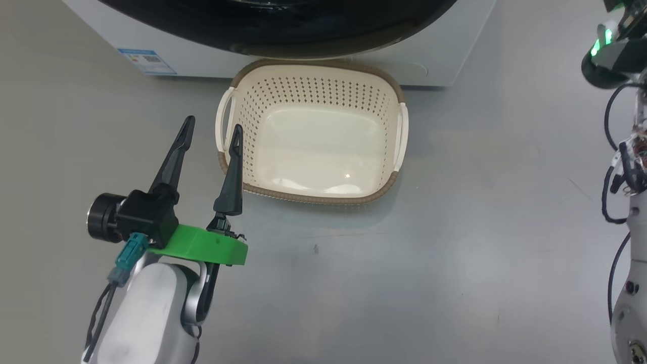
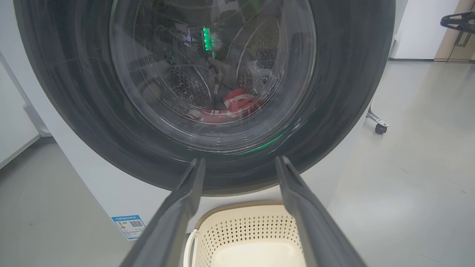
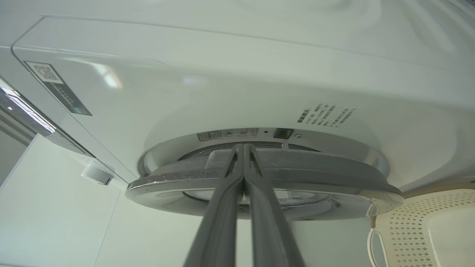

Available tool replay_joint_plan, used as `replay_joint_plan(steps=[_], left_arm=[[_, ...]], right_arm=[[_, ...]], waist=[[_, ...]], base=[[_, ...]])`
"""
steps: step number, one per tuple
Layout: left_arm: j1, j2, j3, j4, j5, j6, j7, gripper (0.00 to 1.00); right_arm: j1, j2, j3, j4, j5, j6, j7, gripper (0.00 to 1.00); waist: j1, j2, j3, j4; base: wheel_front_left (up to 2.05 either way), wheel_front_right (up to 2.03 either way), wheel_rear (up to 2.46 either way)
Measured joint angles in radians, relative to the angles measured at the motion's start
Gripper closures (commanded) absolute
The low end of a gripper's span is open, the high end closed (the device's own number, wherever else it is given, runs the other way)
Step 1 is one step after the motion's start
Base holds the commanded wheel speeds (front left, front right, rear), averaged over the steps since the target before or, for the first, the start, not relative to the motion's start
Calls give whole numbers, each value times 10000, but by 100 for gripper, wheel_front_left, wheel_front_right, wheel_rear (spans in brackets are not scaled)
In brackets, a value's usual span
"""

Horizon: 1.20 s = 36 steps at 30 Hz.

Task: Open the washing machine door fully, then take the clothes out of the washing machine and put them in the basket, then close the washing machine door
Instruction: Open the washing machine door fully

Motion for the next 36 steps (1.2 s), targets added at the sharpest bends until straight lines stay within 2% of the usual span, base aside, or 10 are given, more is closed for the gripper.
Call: replay_joint_plan(steps=[11,17,36], left_arm=[[-456,-42,-581,-138,-464,17,0,0],[-593,-48,-767,-211,-648,105,0,0],[-901,-94,-1126,-309,-844,368,0,0]], right_arm=[[-1562,-765,395,514,0,-681,1248,100],[-2194,-888,694,803,-21,-863,1651,100],[-3105,-959,876,1733,79,-853,2355,100]], waist=[[-1,0,821,661],[-1,0,1147,979],[-1,0,1540,1355]], base=[[0,0,0],[0,0,0],[0,0,0]])
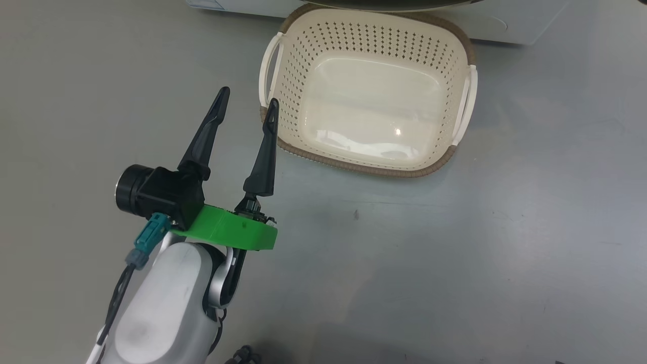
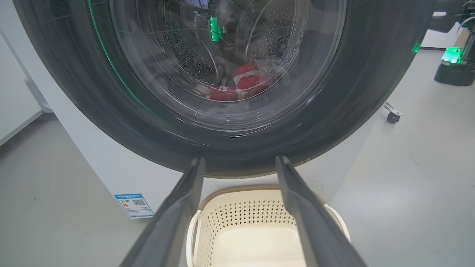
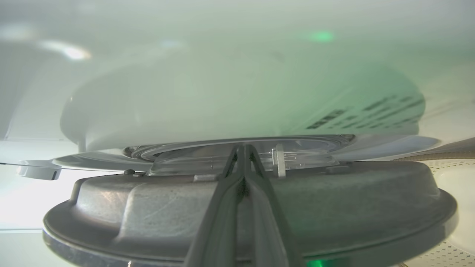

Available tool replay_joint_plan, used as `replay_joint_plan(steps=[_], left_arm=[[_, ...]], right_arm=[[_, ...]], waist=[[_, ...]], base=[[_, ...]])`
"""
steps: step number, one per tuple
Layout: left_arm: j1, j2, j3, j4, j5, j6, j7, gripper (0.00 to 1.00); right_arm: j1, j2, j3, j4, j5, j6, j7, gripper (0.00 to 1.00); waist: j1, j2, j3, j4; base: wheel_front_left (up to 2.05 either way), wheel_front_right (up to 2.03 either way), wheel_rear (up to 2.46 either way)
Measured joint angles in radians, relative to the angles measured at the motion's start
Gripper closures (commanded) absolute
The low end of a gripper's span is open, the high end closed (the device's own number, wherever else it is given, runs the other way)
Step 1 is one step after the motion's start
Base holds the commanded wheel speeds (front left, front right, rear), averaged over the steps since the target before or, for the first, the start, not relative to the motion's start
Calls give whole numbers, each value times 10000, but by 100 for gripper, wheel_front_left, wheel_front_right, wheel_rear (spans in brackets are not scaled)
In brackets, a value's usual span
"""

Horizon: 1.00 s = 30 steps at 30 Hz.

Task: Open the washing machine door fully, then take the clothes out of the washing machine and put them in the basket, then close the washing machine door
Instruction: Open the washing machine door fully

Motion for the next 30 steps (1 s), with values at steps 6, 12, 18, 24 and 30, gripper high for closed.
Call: replay_joint_plan(steps=[6,12,18,24,30], left_arm=[[-96,-6,-65,100,-59,88,0,0],[-95,-6,-86,199,-59,161,0,0],[-81,-6,-146,255,-33,161,0,0],[-35,-6,-290,326,15,159,0,0],[124,-6,-362,424,73,157,0,0]], right_arm=[[14,-307,178,351,63,203,571,100],[161,-374,238,556,190,420,1022,100],[435,-401,433,719,320,545,1507,100],[833,-328,508,815,435,738,1783,100],[1234,-217,629,892,539,882,2142,100]], waist=[[0,0,-142,57],[0,0,-358,61],[0,0,-618,15],[0,0,-891,-70],[0,0,-1192,-147]], base=[[0,0,0],[0,0,0],[0,0,0],[0,0,0],[0,0,0]])
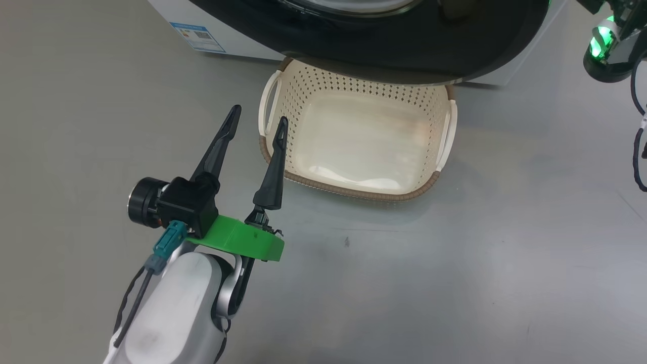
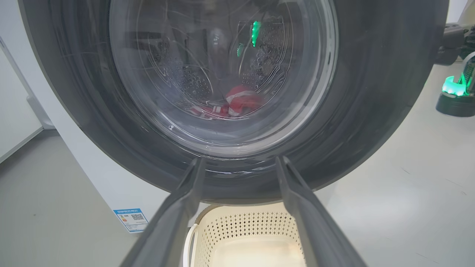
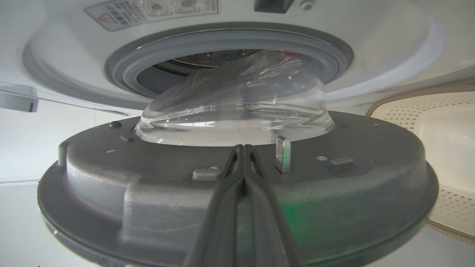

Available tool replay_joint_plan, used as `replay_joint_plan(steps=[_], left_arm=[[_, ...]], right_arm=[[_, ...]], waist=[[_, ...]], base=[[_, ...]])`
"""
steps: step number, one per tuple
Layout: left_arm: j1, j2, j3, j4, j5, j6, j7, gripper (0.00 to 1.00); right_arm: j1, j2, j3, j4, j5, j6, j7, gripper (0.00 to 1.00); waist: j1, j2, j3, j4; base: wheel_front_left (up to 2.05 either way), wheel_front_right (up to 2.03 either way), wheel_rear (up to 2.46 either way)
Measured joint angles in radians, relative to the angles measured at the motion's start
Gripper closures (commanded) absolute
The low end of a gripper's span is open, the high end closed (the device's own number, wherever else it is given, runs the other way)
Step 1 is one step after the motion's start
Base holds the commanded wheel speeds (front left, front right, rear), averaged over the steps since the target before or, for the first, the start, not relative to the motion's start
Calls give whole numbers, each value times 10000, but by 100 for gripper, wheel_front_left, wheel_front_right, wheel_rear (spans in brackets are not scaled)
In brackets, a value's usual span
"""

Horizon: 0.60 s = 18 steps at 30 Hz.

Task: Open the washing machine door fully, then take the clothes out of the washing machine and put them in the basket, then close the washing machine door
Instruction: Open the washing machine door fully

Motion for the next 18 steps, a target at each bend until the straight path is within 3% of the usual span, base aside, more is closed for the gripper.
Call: replay_joint_plan(steps=[18], left_arm=[[412,6,-36,428,92,-98,0,0]], right_arm=[[1272,669,479,-25,368,531,805,100]], waist=[[0,0,-855,-107]], base=[[0,0,0]])
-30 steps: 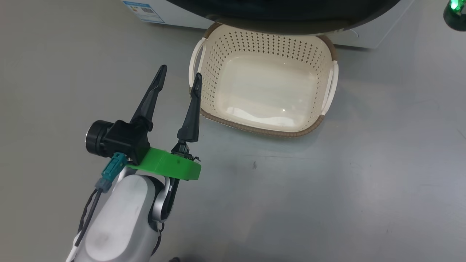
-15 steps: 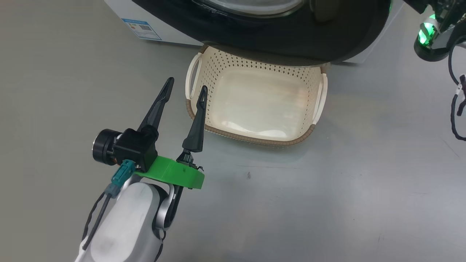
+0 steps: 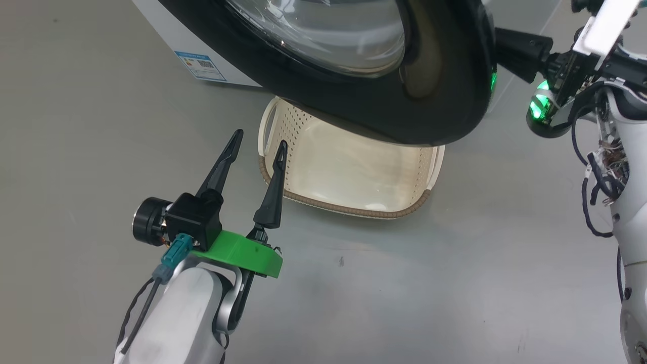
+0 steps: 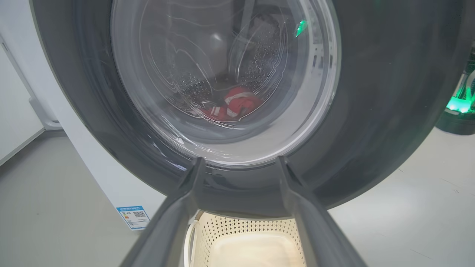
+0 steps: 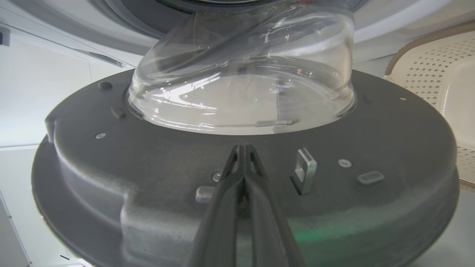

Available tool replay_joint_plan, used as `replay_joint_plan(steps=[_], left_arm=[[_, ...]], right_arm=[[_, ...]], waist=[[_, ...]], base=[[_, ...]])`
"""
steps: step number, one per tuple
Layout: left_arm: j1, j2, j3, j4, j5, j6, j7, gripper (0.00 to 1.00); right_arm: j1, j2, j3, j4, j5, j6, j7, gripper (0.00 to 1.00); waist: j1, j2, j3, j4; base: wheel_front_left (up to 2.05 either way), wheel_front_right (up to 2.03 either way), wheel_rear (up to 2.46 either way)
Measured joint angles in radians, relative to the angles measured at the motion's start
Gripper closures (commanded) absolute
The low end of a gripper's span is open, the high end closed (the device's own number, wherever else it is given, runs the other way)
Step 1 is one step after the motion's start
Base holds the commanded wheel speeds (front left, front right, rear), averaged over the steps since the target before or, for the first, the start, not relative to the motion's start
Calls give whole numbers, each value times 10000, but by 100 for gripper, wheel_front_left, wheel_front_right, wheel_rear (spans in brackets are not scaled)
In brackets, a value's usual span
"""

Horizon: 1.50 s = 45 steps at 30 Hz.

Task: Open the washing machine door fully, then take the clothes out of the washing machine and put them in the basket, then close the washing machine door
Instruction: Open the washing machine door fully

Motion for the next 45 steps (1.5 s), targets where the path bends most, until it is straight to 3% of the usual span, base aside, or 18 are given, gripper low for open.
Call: replay_joint_plan(steps=[12,36,45], left_arm=[[545,6,-92,278,-61,-71,0,0],[1225,23,-171,324,-236,-67,2,0],[1592,59,295,253,-224,33,2,0]], right_arm=[[1277,500,433,-174,234,178,571,100],[3024,1212,1331,-1097,481,280,999,100],[3375,1450,1998,-1384,523,282,1034,100]], waist=[[0,0,-802,316],[0,0,-1797,2085],[0,0,-2043,2450]], base=[[0,0,0],[0,0,0],[0,0,0]])
